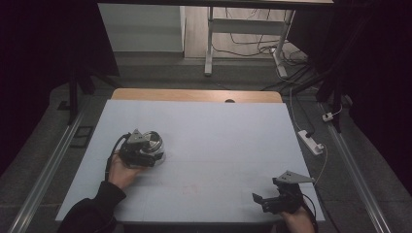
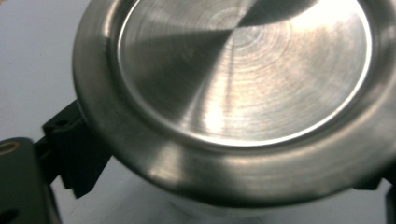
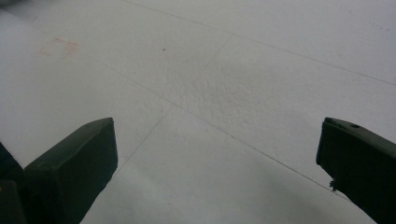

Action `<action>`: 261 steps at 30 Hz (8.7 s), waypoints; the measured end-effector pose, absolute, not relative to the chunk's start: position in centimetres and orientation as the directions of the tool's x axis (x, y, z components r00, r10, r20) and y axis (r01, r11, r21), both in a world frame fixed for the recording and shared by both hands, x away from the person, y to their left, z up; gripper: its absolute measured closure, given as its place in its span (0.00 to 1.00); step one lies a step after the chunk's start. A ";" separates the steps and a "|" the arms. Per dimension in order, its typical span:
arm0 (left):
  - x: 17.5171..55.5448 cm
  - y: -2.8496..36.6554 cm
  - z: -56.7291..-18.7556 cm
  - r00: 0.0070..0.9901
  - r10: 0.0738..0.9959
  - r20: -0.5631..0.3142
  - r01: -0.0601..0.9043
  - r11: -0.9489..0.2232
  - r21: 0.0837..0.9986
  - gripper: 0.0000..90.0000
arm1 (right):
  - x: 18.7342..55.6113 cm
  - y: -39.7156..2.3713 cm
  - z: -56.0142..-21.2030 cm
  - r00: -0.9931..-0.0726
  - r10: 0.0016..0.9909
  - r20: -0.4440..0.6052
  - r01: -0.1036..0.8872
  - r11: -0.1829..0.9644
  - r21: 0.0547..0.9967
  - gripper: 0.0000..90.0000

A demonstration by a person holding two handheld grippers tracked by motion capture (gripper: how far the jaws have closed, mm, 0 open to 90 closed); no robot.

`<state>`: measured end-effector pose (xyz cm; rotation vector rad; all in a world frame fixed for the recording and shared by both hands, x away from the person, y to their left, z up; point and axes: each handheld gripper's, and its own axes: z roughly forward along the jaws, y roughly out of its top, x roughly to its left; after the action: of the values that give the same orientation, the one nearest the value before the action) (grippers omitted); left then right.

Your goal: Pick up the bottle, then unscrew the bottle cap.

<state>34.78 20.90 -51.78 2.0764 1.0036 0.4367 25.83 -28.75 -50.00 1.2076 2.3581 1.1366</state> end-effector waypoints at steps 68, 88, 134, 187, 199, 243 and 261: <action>33.1 12.8 -46.0 0.806 0.592 -0.018 0.388 -0.505 0.771 0.17 | 25.6 -28.6 -49.9 -0.640 0.762 0.097 0.552 0.368 0.748 0.00; 32.3 10.0 -45.9 0.855 0.518 -0.024 0.348 -0.539 0.767 0.17 | 25.5 -28.5 -49.9 -0.649 0.756 0.079 0.537 0.383 0.752 0.00; 31.8 9.9 -45.8 0.870 0.493 -0.027 0.319 -0.519 0.793 0.17 | 26.4 -22.6 -45.5 -0.791 0.611 0.015 0.330 0.407 0.852 0.00; 31.5 9.2 -46.2 0.885 0.466 -0.017 0.294 -0.531 0.795 0.17 | 31.9 -10.6 -41.9 -0.880 0.474 0.005 0.255 0.464 0.849 0.05; 31.6 9.5 -46.1 0.901 0.434 -0.022 0.282 -0.543 0.791 0.17 | 32.2 -9.1 -42.1 -0.912 0.411 -0.003 0.218 0.491 0.843 0.20; 31.3 9.8 -45.5 0.933 0.355 -0.063 0.255 -0.524 0.812 0.17 | 32.3 -9.7 -41.1 -0.955 0.298 0.010 0.164 0.500 0.850 0.20; 30.7 9.6 -45.3 0.974 0.220 -0.059 0.172 -0.537 0.826 0.17 | 33.0 -12.2 -39.8 -0.991 0.020 0.134 0.128 0.455 0.881 0.09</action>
<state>30.68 9.59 -45.31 2.1490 0.2745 0.0634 32.95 -12.21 -39.83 0.1409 2.7671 1.6906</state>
